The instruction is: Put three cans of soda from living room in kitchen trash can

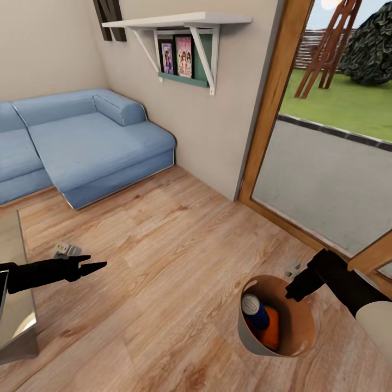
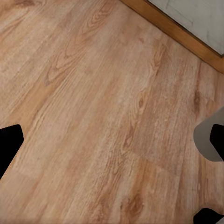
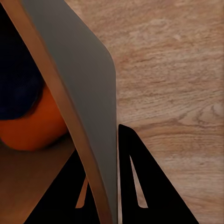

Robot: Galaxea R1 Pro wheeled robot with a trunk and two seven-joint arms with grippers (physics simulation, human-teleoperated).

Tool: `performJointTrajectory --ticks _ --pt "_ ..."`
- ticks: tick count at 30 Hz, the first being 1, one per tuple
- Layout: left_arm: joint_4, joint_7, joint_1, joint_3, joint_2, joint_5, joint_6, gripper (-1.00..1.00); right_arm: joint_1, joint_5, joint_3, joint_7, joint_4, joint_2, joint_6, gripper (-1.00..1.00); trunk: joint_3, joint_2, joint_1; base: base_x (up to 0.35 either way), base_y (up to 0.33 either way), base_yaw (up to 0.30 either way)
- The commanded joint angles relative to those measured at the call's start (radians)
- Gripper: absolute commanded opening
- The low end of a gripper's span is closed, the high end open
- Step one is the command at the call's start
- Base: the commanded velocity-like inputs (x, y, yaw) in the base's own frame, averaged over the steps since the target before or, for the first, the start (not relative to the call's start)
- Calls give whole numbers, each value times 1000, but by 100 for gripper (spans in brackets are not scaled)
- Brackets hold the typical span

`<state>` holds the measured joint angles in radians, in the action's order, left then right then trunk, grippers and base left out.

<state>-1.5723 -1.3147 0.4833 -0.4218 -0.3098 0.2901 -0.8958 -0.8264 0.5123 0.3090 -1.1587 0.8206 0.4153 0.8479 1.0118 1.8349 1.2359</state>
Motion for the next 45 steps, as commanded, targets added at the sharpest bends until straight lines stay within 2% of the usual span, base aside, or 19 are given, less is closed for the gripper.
performJointTrajectory --ticks 1,18,22,43,45 --pt "0 0 0 0 0 0 0 100 0 -12 0 -4 0 0 11 -100 3 7 4 0 0 0" --pt "19 2 0 0 0 -2 0 100 0 -12 -1 -4 0 0 11 -100 56 126 69 0 0 0" --pt "20 1 0 0 0 -2 1 100 0 -12 -1 -4 0 1 11 -100 56 126 69 0 0 0" --pt "21 30 1 0 0 -2 1 100 0 -11 2 -2 0 -4 11 -100 122 273 150 0 0 0" --pt "21 30 0 0 0 -2 1 100 0 -11 1 -2 0 -2 11 -100 122 273 150 0 0 0"
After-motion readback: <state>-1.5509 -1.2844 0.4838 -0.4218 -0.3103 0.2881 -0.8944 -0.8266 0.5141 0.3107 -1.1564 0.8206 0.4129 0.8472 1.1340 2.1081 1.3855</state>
